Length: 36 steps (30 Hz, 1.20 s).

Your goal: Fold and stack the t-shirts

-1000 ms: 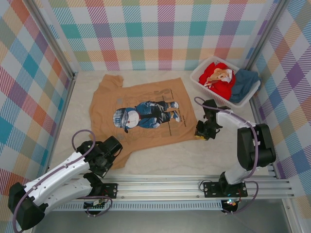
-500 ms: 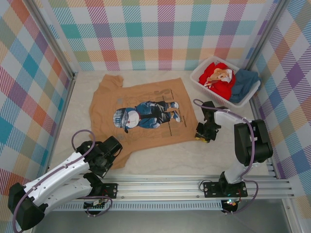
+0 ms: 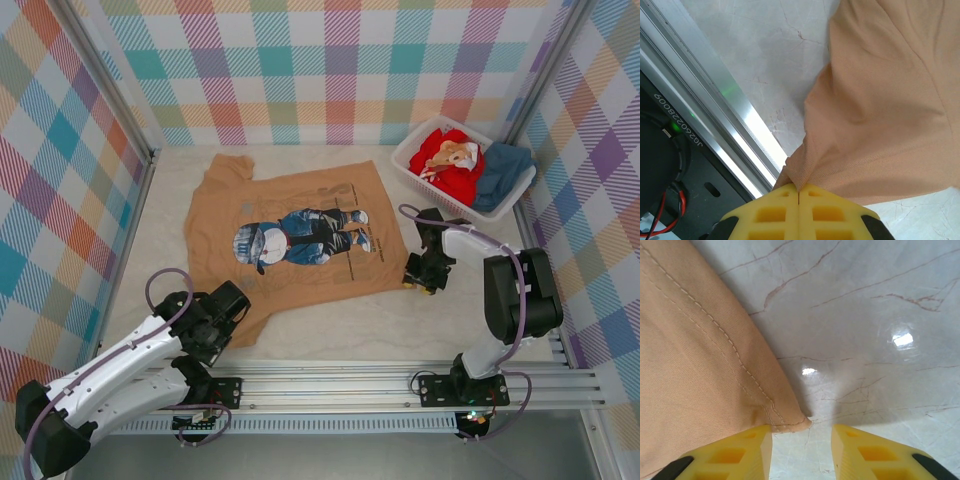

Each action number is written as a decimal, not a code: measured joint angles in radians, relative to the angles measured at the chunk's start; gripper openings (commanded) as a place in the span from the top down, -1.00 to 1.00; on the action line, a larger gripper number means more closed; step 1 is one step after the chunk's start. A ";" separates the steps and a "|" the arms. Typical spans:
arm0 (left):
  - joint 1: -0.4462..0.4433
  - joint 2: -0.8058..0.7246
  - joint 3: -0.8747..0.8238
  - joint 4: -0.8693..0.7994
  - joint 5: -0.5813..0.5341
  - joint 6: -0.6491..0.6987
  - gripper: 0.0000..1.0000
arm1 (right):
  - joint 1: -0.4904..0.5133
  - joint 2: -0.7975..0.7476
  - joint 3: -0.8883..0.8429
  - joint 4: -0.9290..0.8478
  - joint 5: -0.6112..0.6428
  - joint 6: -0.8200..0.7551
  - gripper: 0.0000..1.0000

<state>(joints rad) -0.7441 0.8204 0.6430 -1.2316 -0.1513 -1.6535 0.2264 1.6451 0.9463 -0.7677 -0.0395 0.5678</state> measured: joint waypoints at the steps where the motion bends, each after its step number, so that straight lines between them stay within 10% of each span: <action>1: 0.000 0.000 0.000 0.000 0.000 0.000 1.00 | 0.000 0.002 0.000 0.002 0.003 -0.001 0.47; 11: 0.000 0.000 0.000 -0.003 -0.001 0.000 1.00 | 0.000 0.045 0.030 0.026 -0.003 -0.005 0.99; 36: 0.016 0.054 0.124 -0.084 -0.027 0.085 1.00 | 0.065 -0.190 -0.087 -0.087 -0.017 -0.002 1.00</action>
<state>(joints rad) -0.7280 0.8745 0.7666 -1.3159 -0.1780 -1.5684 0.2916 1.4548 0.8593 -0.8551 -0.0566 0.5659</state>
